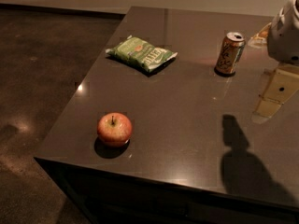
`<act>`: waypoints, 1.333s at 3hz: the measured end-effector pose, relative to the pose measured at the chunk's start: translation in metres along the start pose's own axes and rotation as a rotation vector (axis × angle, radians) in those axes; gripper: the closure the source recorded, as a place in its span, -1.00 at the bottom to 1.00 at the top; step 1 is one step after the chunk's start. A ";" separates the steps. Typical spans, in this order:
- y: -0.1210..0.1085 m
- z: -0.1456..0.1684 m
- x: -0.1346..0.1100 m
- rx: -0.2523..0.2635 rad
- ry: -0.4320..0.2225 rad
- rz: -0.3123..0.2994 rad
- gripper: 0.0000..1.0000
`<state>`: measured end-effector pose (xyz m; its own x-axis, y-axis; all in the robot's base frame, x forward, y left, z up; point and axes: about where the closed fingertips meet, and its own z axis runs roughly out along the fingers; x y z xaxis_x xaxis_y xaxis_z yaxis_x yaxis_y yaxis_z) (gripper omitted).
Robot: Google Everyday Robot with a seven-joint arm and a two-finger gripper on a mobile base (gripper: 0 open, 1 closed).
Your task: Move green jalapeno chip bag near apple
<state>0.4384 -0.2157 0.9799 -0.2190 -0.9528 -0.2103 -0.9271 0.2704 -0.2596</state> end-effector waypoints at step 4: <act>-0.049 0.034 -0.049 -0.048 -0.144 0.185 -1.00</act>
Offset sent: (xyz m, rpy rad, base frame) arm 0.0367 0.0198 -0.0059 0.0683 0.0145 -0.0700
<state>0.5053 -0.1777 0.9711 -0.3440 -0.8572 -0.3831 -0.8893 0.4284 -0.1600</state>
